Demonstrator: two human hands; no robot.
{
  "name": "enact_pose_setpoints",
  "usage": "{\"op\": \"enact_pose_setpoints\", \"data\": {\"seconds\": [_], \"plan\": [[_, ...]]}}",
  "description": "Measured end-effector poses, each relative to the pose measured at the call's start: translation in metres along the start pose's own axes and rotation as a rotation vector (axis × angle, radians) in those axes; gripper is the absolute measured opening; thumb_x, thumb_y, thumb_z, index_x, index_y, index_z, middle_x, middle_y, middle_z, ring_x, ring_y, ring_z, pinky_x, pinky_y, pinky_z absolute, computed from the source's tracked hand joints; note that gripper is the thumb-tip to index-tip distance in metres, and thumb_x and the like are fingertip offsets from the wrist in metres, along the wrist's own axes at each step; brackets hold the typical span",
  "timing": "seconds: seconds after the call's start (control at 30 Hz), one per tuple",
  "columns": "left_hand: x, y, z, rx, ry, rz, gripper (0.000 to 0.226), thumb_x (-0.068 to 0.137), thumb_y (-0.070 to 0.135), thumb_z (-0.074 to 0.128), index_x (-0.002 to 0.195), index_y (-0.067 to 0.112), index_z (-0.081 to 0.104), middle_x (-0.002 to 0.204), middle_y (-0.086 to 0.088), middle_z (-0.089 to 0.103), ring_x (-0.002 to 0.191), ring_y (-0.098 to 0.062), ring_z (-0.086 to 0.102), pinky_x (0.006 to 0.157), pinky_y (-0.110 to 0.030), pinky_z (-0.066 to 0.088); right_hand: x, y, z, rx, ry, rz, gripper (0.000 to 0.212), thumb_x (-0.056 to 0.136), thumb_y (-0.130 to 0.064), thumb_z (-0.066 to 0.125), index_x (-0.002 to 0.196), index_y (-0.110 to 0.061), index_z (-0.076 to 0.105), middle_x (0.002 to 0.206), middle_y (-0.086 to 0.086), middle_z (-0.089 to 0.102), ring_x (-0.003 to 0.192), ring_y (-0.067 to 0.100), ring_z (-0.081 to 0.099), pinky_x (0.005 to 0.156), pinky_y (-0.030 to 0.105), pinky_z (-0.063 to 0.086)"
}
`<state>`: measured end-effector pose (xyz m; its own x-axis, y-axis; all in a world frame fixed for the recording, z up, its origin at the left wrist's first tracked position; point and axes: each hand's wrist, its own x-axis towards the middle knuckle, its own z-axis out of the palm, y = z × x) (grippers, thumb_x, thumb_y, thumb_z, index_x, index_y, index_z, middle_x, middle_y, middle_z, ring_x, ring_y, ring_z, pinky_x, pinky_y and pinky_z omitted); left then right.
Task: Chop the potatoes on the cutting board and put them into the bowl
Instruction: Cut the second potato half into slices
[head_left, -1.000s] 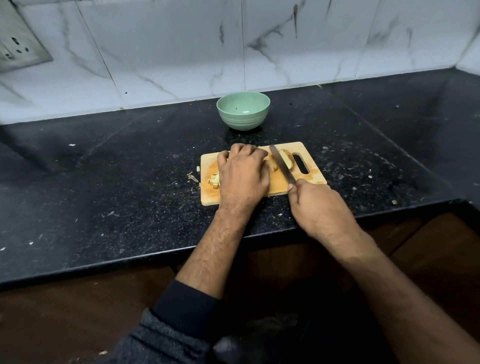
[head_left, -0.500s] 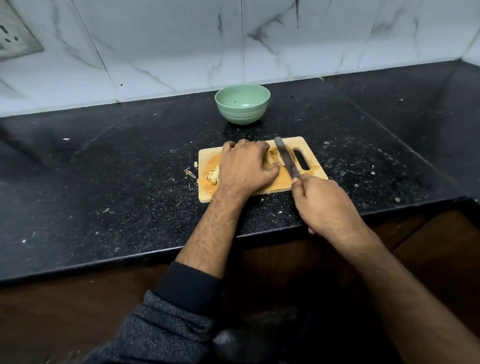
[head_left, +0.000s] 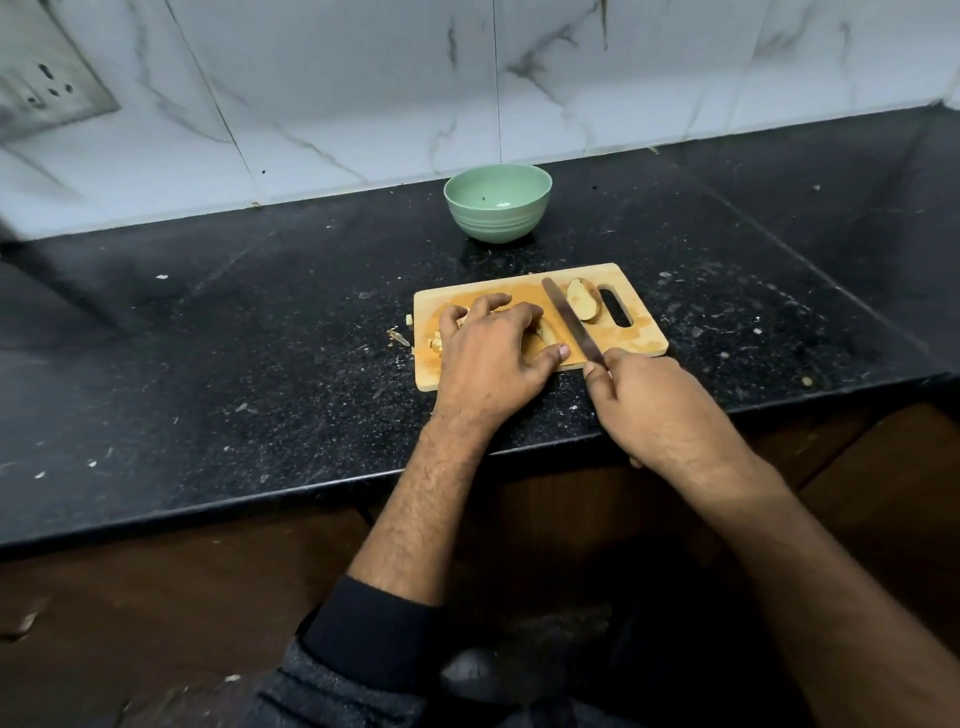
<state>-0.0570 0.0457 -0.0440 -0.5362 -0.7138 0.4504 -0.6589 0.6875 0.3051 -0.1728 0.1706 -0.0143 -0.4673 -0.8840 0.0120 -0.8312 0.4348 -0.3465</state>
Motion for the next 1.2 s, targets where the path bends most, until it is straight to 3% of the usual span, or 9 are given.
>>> {"op": "enact_pose_setpoints", "data": {"seconds": [0.1,0.3,0.57,1.2], "plan": [[-0.001,0.000,-0.001,0.006,0.012,-0.002,0.047,0.087,0.057,0.063,0.124,0.028,0.065,0.122,0.007,0.066,0.131,-0.015,0.043,0.105,-0.044,0.020,-0.011,-0.002,-0.002,0.023,-0.052,-0.006,0.034,0.106,-0.045,0.034,0.082,-0.026,0.048,0.063,-0.002,0.064,0.039,0.012,0.062,0.062,0.033,0.058],[0.000,-0.002,0.000,-0.018,0.013,-0.015,0.044,0.088,0.053,0.064,0.123,0.029,0.067,0.117,0.012,0.062,0.124,-0.013,0.043,0.101,-0.043,0.021,-0.014,-0.003,-0.009,-0.022,-0.097,-0.002,0.031,0.106,-0.045,0.034,0.090,-0.026,0.053,0.061,0.000,0.065,0.043,0.013,0.063,0.065,0.036,0.059],[0.002,-0.004,0.002,-0.007,-0.001,-0.002,0.044,0.089,0.055,0.065,0.125,0.031,0.069,0.119,0.013,0.063,0.124,-0.013,0.043,0.104,-0.045,0.022,-0.011,-0.006,-0.025,-0.024,-0.198,-0.012,0.038,0.108,-0.045,0.031,0.083,-0.022,0.048,0.055,0.000,0.058,0.024,0.008,0.050,0.028,0.015,0.031],[0.007,-0.005,0.004,-0.048,-0.022,-0.032,0.039,0.087,0.052,0.068,0.122,0.033,0.071,0.118,0.016,0.060,0.120,-0.010,0.044,0.105,-0.042,0.023,0.009,-0.005,-0.026,-0.069,-0.270,-0.049,0.029,0.109,-0.041,0.030,0.098,-0.023,0.050,0.065,0.002,0.060,0.025,0.007,0.050,0.028,0.016,0.033]]}}
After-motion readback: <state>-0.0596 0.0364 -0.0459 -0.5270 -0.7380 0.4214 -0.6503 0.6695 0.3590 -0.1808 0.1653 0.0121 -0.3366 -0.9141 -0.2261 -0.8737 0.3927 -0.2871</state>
